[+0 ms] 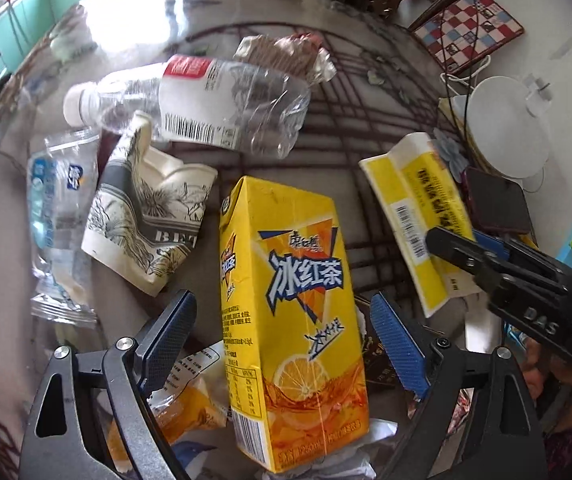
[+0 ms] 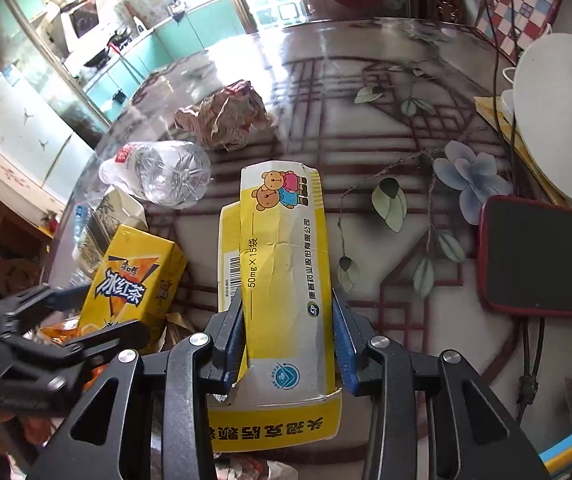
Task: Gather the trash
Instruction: 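Grasp the yellow tea carton with the left gripper while the right grasps the yellow box, then carry the yellow carton and yellow box over the red bucket with both grippers, then open both grippers to drop the carton and box into the bucket, then grasp the crumpled white paper with the left gripper while the right grasps the pink wrapper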
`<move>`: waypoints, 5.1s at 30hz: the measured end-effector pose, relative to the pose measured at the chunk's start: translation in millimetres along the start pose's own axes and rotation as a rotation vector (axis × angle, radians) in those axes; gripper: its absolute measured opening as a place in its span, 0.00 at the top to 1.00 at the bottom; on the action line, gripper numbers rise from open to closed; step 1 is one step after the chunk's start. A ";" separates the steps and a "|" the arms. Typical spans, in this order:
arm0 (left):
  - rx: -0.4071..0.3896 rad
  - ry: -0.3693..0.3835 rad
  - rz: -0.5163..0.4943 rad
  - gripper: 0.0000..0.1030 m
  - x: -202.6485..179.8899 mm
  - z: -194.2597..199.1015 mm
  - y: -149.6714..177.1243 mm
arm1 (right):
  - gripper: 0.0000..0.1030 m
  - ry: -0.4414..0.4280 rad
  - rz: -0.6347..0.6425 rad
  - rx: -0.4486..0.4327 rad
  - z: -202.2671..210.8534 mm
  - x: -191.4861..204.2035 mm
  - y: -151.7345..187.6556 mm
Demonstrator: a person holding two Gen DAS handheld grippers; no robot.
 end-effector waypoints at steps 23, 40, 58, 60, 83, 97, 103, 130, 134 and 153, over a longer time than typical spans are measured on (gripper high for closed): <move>-0.284 0.021 -0.040 0.37 23.3 129.9 6.1 | 0.65 -0.024 0.071 -0.194 90.1 74.9 -27.6; -0.356 -0.026 0.063 0.37 112.5 175.3 16.7 | 0.65 -0.067 0.156 -0.203 87.3 171.4 -37.6; -0.360 -0.023 0.097 0.36 219.1 199.6 8.5 | 0.64 -0.071 0.205 -0.180 48.9 299.0 -54.5; -0.361 -0.030 0.108 0.37 234.8 202.2 8.7 | 0.64 -0.078 0.215 -0.174 42.4 316.7 -55.6; -0.291 -0.197 0.311 0.36 423.1 193.9 24.8 | 0.64 -0.190 0.347 -0.047 -50.7 496.5 -57.3; -0.257 -0.206 0.328 0.36 454.5 178.9 19.0 | 0.64 -0.209 0.390 0.020 -91.1 534.6 -52.9; -0.255 -0.212 0.325 0.36 457.9 175.4 13.3 | 0.64 -0.200 0.391 0.028 -99.0 537.2 -54.7; -0.276 -0.228 0.347 0.24 460.1 179.8 4.6 | 0.59 -0.185 0.368 0.009 -98.5 530.4 -60.4; -0.288 -0.225 0.343 0.24 453.1 184.8 4.7 | 0.59 -0.190 0.359 0.002 -91.0 525.1 -58.6; -0.335 -0.208 0.214 0.22 353.4 185.2 10.7 | 0.59 -0.039 0.319 -0.082 -10.2 384.3 -31.5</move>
Point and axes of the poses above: each gripper's, at about its wrist camera, not at the fingertips, and z roughly against the way its jaws point, x to its left, y to its underside, the point moved 10 cm from there along -z, roughly the way its jaws point, and after that the axes turned 12 degrees about z, right-handed, at the moved point
